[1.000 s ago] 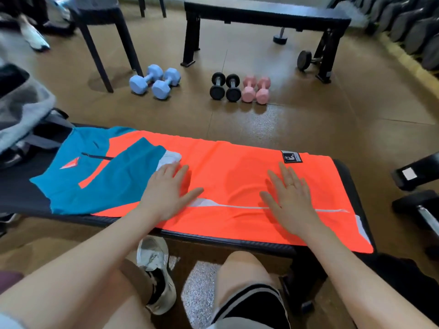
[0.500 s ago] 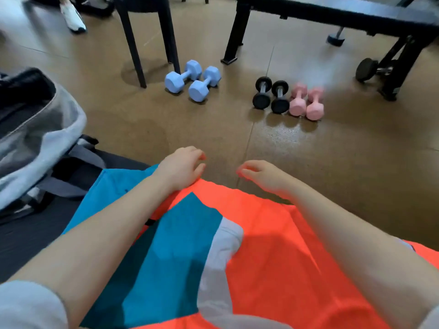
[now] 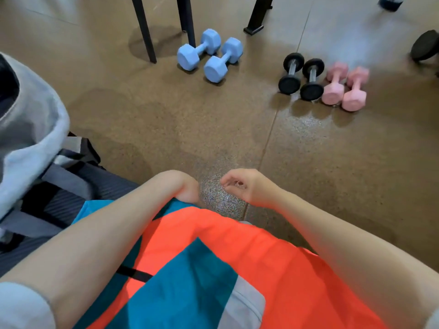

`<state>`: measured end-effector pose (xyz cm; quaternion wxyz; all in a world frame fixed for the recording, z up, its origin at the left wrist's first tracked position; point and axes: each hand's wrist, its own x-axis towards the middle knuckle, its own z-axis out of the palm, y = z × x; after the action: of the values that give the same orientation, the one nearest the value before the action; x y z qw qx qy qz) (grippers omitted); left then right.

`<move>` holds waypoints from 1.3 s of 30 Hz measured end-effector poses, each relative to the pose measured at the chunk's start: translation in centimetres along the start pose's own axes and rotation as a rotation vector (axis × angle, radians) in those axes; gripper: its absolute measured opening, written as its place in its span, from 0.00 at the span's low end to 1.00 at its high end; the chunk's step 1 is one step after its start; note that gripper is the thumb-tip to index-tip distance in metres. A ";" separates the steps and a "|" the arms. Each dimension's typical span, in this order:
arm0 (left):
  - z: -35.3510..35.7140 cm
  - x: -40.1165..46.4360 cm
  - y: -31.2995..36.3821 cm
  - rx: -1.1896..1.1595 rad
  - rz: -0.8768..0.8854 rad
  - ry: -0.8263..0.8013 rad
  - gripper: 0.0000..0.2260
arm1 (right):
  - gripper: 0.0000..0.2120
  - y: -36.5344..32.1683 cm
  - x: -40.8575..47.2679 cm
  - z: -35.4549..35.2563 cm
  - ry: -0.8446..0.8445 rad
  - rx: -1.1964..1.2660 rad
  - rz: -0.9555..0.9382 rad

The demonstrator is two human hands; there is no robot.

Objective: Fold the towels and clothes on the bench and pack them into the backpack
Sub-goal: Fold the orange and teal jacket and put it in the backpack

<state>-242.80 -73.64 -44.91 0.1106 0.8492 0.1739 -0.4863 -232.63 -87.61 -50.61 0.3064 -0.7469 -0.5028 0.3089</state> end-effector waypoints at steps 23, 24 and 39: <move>3.8 -4.9 -3.2 -0.490 0.539 0.852 0.14 | 0.16 -1.7 -6.0 -9.0 -0.063 0.191 0.214; 4.0 -5.4 -3.1 -0.444 0.513 0.897 0.14 | 0.15 -3.0 -6.8 -9.0 0.017 0.291 0.198; 12.6 -10.9 0.0 -0.525 0.331 1.185 0.16 | 0.21 -13.8 -16.4 4.1 0.020 -0.091 -0.114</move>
<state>-257.80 -80.14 -41.86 0.2726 0.9331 0.1854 0.1440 -248.54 -98.17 -40.01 0.2943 -0.7331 -0.5551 0.2602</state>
